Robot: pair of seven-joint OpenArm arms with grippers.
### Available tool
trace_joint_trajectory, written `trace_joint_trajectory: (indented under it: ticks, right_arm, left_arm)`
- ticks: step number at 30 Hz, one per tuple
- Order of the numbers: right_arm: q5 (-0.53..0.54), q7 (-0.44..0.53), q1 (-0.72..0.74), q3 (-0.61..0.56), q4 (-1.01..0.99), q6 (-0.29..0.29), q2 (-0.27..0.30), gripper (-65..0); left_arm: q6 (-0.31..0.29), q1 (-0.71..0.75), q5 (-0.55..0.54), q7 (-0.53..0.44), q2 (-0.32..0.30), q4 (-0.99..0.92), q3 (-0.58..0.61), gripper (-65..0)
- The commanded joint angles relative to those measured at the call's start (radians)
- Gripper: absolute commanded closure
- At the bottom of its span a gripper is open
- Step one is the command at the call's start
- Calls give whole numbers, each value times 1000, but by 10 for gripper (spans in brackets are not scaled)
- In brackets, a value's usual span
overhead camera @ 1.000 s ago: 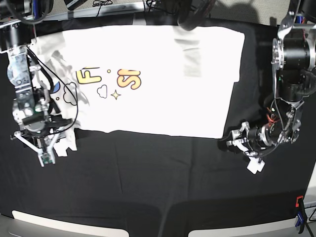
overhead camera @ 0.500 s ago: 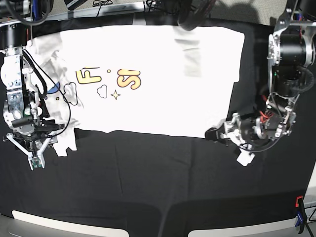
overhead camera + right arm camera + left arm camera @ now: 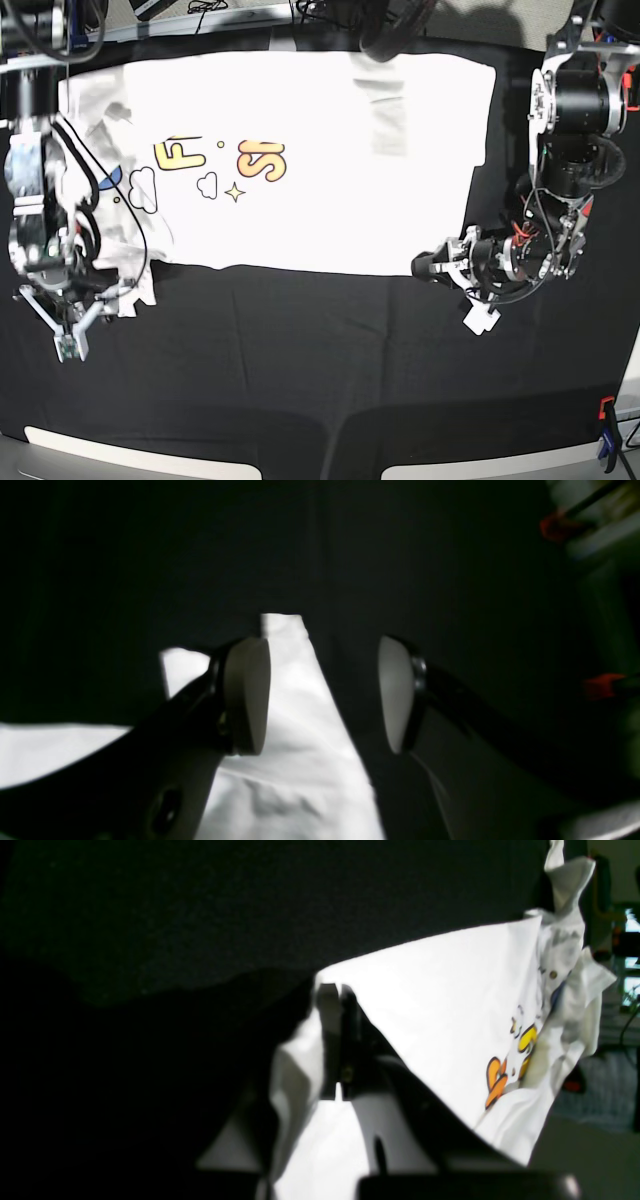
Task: Layout the t-shirt on the table in an organized manner, then fold the t-shirt properly
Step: 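Grasp the shirt hem corners with both grippers and pull outward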
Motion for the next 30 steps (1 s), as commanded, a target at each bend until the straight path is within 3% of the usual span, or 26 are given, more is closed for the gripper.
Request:
trace_joint_trajectory:
  ticks: [1,9,12,22,24,28,30]
  right_arm:
    - [12,26,69,10,-33,7,5,-325]
    - [29,63,366,10,-579,167,-79,-325]
    - [-32,110,409,10,-751,184,-98,-325]
    - [-63,126,408,10,-854,237,-101,-320]
    - [-64,125,402,10,-854,237,-110,-241]
    - [-64,132,397,10,-853,235,-114,0]
    - [-68,130,401,10,-845,233,-111,0]
  left_arm:
    - [-6,-27,-14,-8,-6,10,-2,0]
    - [-6,-27,-33,-4,-6,10,-2,0]
    - [-6,-27,-33,0,-6,10,-2,0]
    - [-6,-27,-40,6,-6,10,-2,0]
    - [-6,-27,-40,7,-6,10,-2,0]
    - [-6,-27,-40,6,-7,10,-2,0]
    - [-6,-30,-40,2,-6,10,-2,0]
